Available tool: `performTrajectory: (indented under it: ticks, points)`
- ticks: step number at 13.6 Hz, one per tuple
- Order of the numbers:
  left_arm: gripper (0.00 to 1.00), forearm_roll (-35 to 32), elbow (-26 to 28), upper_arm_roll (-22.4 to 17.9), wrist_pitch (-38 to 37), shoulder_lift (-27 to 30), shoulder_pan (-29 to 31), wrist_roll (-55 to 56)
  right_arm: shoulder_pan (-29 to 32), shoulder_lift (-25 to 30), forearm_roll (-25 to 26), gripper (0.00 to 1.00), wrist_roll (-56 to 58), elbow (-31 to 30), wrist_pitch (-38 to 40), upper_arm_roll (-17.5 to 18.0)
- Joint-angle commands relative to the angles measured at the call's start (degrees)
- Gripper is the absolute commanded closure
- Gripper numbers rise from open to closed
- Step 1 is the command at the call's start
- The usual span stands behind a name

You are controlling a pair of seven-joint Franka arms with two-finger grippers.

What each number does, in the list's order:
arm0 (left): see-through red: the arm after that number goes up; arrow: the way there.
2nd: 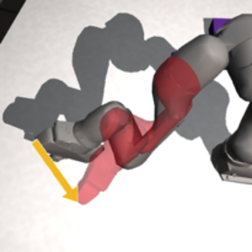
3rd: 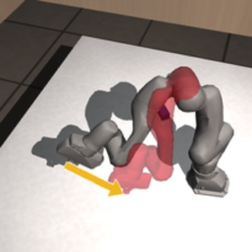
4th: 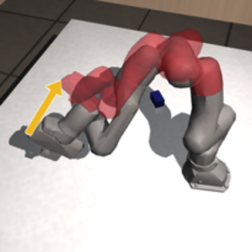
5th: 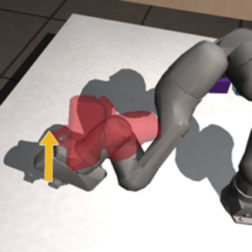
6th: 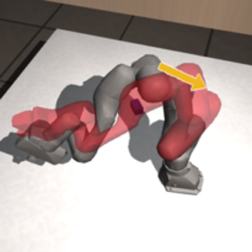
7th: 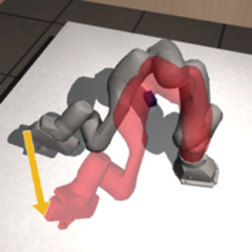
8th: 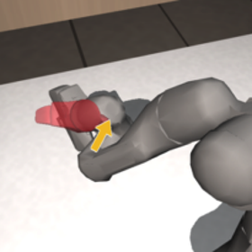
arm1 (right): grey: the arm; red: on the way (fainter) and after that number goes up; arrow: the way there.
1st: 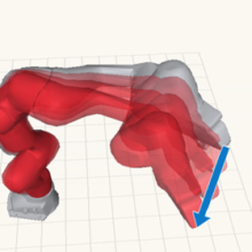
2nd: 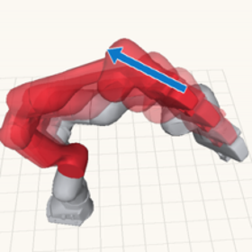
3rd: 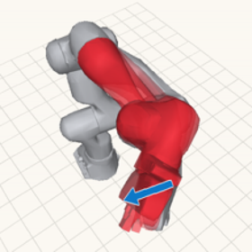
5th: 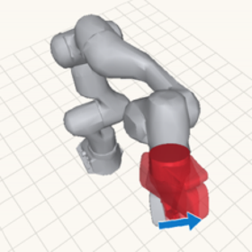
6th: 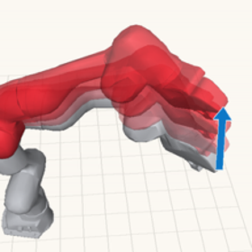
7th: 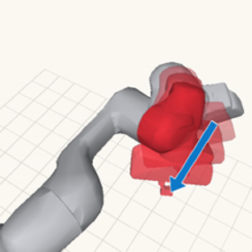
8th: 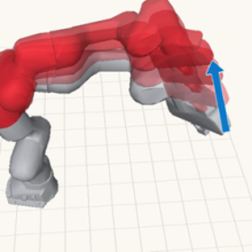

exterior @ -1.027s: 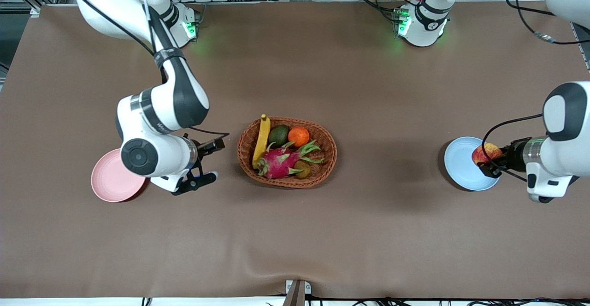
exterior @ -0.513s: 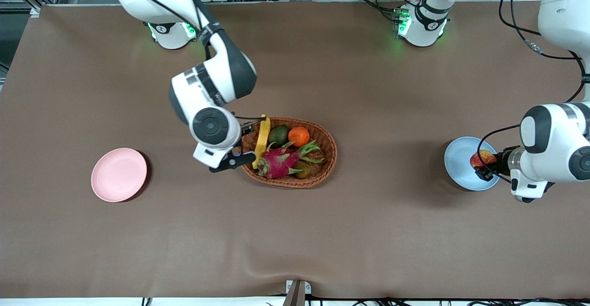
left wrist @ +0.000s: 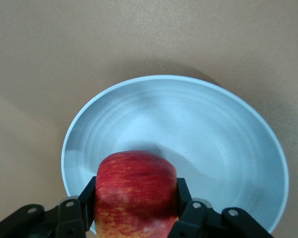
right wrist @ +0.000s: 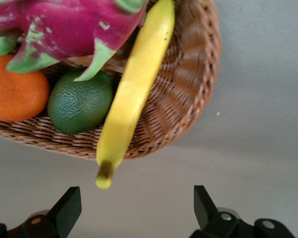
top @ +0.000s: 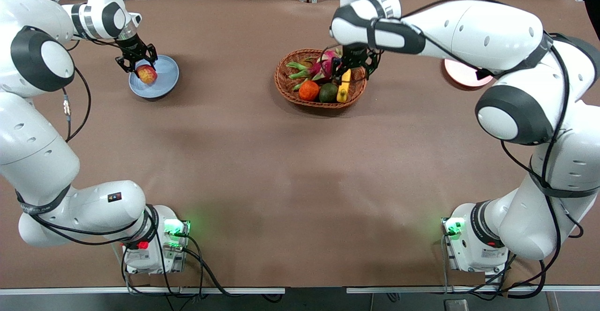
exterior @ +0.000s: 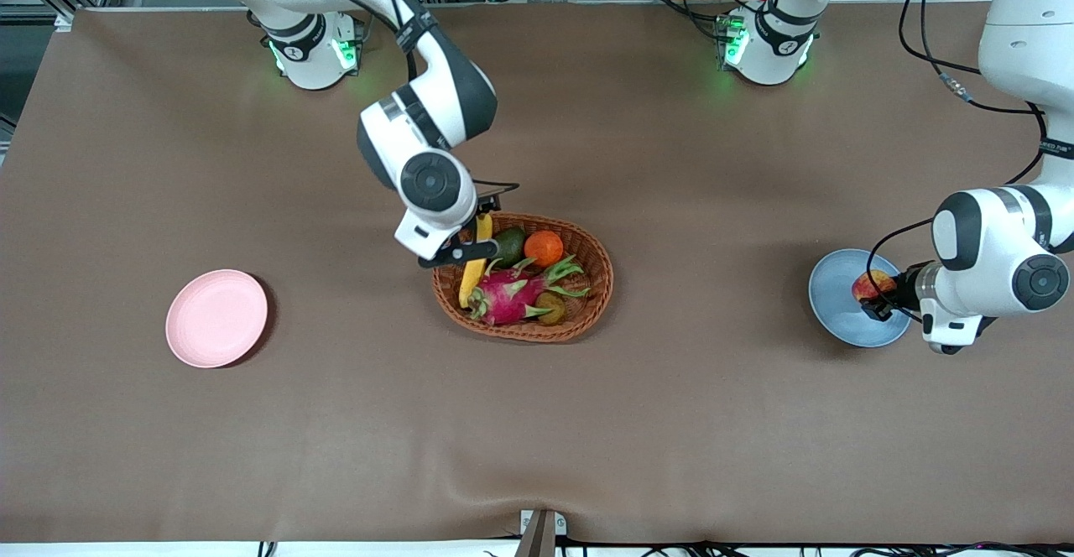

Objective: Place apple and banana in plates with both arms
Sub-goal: 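Release the apple on the blue plate while the right gripper grasps the banana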

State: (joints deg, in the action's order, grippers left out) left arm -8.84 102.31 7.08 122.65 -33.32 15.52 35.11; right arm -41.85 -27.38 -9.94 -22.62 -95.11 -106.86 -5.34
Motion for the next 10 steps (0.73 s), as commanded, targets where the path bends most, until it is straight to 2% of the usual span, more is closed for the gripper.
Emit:
performTrajectory:
  ticks: [1, 5, 8, 9, 10]
  points:
    - [0.00, -1.27, 0.43, 0.48, 0.92, 0.53, 0.91, -0.48, -2.00, 3.12, -0.43, 0.00, -4.08, -4.82, -5.89, -0.20]
    - [0.00, -1.27, -0.53, 0.57, 0.31, 5.17, 0.74, -0.48, -3.94, 1.98, -0.34, 0.00, -9.46, -5.08, -7.65, -0.20]
    - [0.00, -0.49, -2.46, 1.35, -3.98, 11.94, 0.65, -1.01, -4.11, 1.28, -0.34, 0.15, -9.46, -5.96, -10.30, -0.28]
    - [0.00, -0.31, -4.47, 2.66, -6.09, 13.35, 0.48, -1.01, -3.68, 1.19, -0.34, 0.22, -9.46, -6.14, -10.30, -0.20]
    - [0.00, -0.22, -7.01, 4.24, -8.81, 13.97, 0.56, -1.01, -3.67, 0.93, -0.34, 0.25, -9.46, -6.14, -10.30, -0.20]
